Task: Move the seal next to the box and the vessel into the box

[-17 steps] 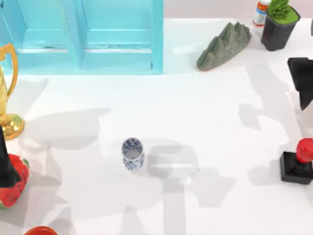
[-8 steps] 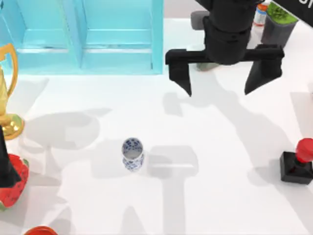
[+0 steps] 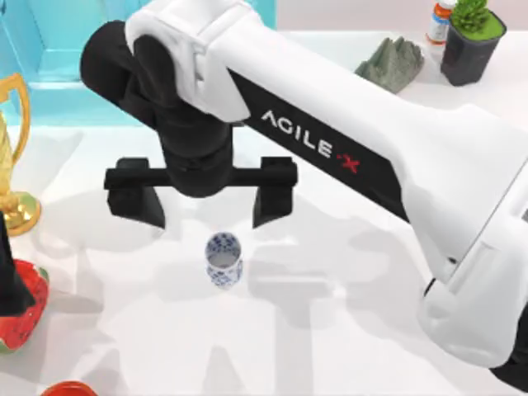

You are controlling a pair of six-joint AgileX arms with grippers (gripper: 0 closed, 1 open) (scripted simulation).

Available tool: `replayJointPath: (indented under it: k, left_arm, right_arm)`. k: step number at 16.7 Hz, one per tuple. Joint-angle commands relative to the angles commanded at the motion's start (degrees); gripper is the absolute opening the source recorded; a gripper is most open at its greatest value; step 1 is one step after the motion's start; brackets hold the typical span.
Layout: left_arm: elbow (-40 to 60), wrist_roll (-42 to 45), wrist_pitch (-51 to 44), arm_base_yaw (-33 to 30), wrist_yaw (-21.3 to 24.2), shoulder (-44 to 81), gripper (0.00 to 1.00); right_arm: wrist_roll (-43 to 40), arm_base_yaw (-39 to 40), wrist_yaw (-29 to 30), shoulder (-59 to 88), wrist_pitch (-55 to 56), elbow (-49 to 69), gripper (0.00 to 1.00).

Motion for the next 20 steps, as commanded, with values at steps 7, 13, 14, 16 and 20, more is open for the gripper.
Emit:
replayJointPath:
  k: [7,13,14,16,20]
  left_arm:
    - [0.0,0.0,0.0,0.0,0.0,0.0,1.0]
    - [0.0,0.0,0.0,0.0,0.0,0.0,1.0]
    - [0.0,0.0,0.0,0.0,0.0,0.0,1.0]
    - [0.0,0.0,0.0,0.0,0.0,0.0,1.0]
    - [0.0,0.0,0.0,0.0,0.0,0.0,1.0]
  right_arm:
    - [0.73,0.64,0.05,0.66,0.95,-0.21,1.0]
    - [0.3,0.26,0.01,-1.16,13.84,-15.26,1.0]
    - [0.26,0.22,0.01,-1.41,16.26,-17.89,1.0]
    - [0.22,0.19,0.01,-1.73,19.68,-21.38,1.0]
    - [0.24,0.21,0.03,-1.79,20.69,-22.42,1.0]
